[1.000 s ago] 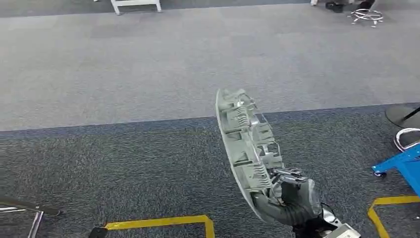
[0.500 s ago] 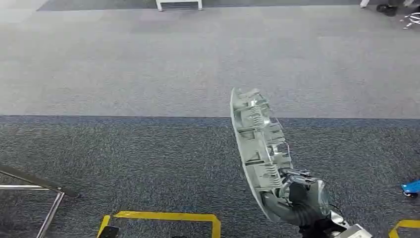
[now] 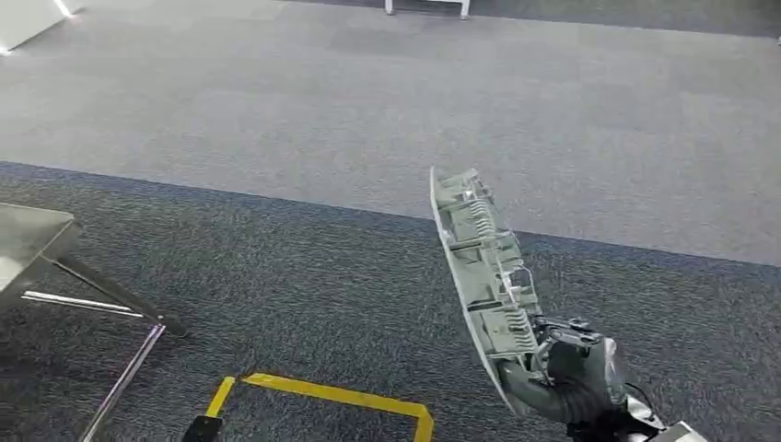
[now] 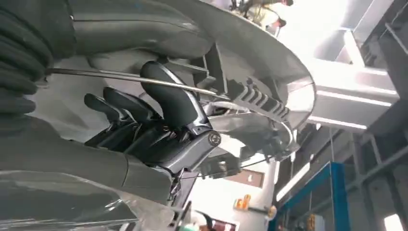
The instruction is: Take the parts from the cabinet and place them on the table.
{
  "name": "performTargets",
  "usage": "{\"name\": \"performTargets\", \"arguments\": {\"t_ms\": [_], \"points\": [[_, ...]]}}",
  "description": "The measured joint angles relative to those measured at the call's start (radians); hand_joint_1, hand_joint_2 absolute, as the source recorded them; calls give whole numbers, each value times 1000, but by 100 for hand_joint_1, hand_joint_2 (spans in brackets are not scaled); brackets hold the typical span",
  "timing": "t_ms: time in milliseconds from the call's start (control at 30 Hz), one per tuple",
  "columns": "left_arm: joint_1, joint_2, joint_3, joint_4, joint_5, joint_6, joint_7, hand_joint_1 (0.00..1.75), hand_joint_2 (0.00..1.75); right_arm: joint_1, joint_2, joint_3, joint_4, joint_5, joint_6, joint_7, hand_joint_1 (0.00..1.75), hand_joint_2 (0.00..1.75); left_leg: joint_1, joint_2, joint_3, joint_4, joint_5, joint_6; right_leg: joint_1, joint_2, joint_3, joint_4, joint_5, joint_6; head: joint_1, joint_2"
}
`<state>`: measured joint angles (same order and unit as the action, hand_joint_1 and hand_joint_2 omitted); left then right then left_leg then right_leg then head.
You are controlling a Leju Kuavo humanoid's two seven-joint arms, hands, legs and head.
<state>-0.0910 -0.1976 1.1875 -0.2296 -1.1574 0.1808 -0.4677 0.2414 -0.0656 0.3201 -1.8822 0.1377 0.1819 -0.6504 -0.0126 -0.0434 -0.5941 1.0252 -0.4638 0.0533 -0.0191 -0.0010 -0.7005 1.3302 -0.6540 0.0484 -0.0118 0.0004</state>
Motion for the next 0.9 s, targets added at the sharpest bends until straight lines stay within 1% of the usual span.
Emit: {"name": "performTargets", "arguments": {"t_ms": [33, 67, 100, 133, 167, 200, 267, 300, 333, 367, 400, 433, 467, 500, 533, 567, 600, 633, 667, 700, 733, 767, 800, 833, 867, 900], "points": [[0, 0, 0, 0, 0, 0, 0, 0, 175, 3, 0, -3, 0, 0, 0, 0, 175, 175, 0, -16, 2, 1, 0, 0, 0, 2, 16, -53, 46, -3, 1, 0], [0, -1, 0, 0, 0, 0, 0, 0, 175, 4, 0, -5, 0, 0, 0, 0, 175, 175, 0, -30, 5, 1, -1, -1, 0, 7, 51, -136, 99, -5, 1, 0], [-1, -2, 0, 0, 0, 0, 0, 0, 175, 3, -3, -6, 0, 0, 0, 0, 175, 175, 0, -45, 9, 2, -3, -4, -1, 33, 98, -242, 154, -9, 1, 0], [-1, -3, -1, 0, 0, 0, 0, 0, 175, 2, -3, -7, 0, 0, 0, 0, 175, 175, 1, -54, 7, 4, -4, -7, -4, 81, 120, -284, 147, -12, 0, 0], [-4, -4, -1, 0, 0, 0, 0, 0, 175, 5, -3, -7, -2, 0, 0, 0, 175, 175, -2, -66, -1, 14, -6, -12, -9, 87, 136, -311, 143, -11, 0, 0], [-3, -5, -1, 0, 0, -2, 0, 0, 175, 5, -3, -7, -3, 2, 1, 0, 175, 175, 3, -74, -6, 9, -1, -19, -3, 78, 133, -305, 144, -12, 0, 0], [3, -5, -1, 0, 0, -2, 0, 0, 175, 5, -3, -10, -3, 4, 4, 1, 175, 175, 7, -94, -8, 5, 3, -28, 1, 61, 136, -307, 146, -20, 0, 0], [3, -4, -1, 0, 0, -2, 0, 0, 175, 5, -3, -11, -5, 6, 7, 1, 175, 175, 6, -89, -11, 12, -3, -32, -9, 46, 140, -316, 151, -28, 0, 0], [3, -5, -1, 0, 0, -2, 0, 0, 175, 6, -3, -12, -8, 10, 8, 2, 175, 175, 0, -28, -17, 34, -21, -38, -7, 33, 144, -318, 150, -31, -3, 0], [0, -5, -2, 0, 0, -2, 0, 0, 175, 8, -3, -12, -11, 11, 8, 1, 175, 175, 2, 9, -43, 90, -57, -45, -6, 19, 147, -318, 148, -37, -10, 0], [-2, -5, -3, 0, 0, -2, 0, 0, 175, 8, -3, -14, -11, 12, 9, 0, 175, 175, 5, 24, -78, 168, -97, -50, -4, 3, 148, -318, 145, -39, -8, 0], [-3, -5, -5, 0, -1, -2, 0, 0, 175, 9, -3, -15, -11, 14, 9, 0, 175, 175, 9, 30, -117, 252, -132, -54, -3, -12, 149, -318, 144, -40, -9, 0], [-2, -5, -6, 0, -2, -2, 0, 0, 175, 9, -3, -15, -11, 14, 9, 0, 175, 175, 13, 31, -148, 318, -153, -58, -3, -28, 149, -318, 142, -41, -9, 0], [0, -5, -6, 0, -3, -2, 1, 0, 175, 10, -3, -16, -11, 14, 9, 1, 175, 175, 17, 31, -153, 325, -144, -61, -3, -41, 151, -318, 140, -40, -9, 0], [2, -5, -7, 0, -4, -1, 2, 0, 175, 11, -3, -17, -11, 16, 9, 1, 175, 175, 20, 33, -133, 289, -111, -63, -3, -52, 154, -318, 138, -39, -9, 0], [2, -5, -8, 0, -5, -1, 2, 0, 175, 11, -3, -18, -11, 17, 10, 1, 175, 175, 22, 39, -96, 215, -67, -63, -3, -63, 158, -318, 135, -37, -9, 0], [2, -5, -8, 0, -8, 0, 2, 0, 175, 11, -3, -18, -11, 18, 10, 1, 175, 175, 22, 54, -48, 120, -21, -61, -3, -74, 164, -318, 132, -34, -9, 0], [1, -6, -10, 0, -10, 0, 2, 0, 175, 11, -3, -18, -13, 18, 10, 1, 175, 175, 19, 104, -7, 32, 4, -57, -2, -81, 169, -318, 128, -28, -9, 0], [-2, -7, -12, 0, -10, 0, 3, 0, 175, 13, -3, -18, -14, 19, 10, 1, 175, 175, 0, 143, 1, 18, -14, -53, 5, -92, 168, -317, 124, -21, -10, 0], [-6, -9, -14, 0, -11, 0, 3, 0, 175, 14, -3, -18, -15, 21, 11, 1, 175, 175, 2, 133, -4, 15, -13, -43, 8, -99, 168, -316, 123, -17, -8, 0], [-5, -8, -14, 0, -11, 1, 4, 0, 175, 14, -3, -18, -15, 22, 11, 1, 175, 175, -1, 125, -7, 14, -14, -40, 7, -111, 171, -318, 121, -13, -6, 0], [-3, -8, -14, 0, -11, 1, 4, 0, 175, 14, -3, -18, -16, 23, 11, 1, 175, 175, -4, 110, -8, 15, -16, -32, 6, -126, 178, -325, 120, -6, -7, 0], [-2, -8, -14, 0, -11, 1, 4, 0, 175, 14, -3, -18, -17, 25, 11, 2, 175, 175, 0, 95, -5, 6, -12, -24, 5, -139, 185, -326, 115, 2, -7, 0], [0, -9, -14, 0, -11, 1, 4, 0, 175, 13, -3, -19, -19, 29, 10, 2, 175, 175, 6, 83, 3, 0, -7, -17, -1, -120, 180, -320, 103, 7, -5, 0], [-2, -8, -15, 0, -12, 0, 3, 0, 175, 12, -3, -19, -20, 34, 10, 2, 175, 175, 7, 71, 5, -1, -7, -9, -1, -55, 161, -272, 73, 6, 0, 0], [-4, -8, -15, 0, -12, -1, 3, 0, 175, 12, -3, -19, -20, 42, 10, 2, 175, 175, 8, 57, 4, -1, -8, -4, -1, -21, 119, -189, 35, 6, 5, 0]]}}
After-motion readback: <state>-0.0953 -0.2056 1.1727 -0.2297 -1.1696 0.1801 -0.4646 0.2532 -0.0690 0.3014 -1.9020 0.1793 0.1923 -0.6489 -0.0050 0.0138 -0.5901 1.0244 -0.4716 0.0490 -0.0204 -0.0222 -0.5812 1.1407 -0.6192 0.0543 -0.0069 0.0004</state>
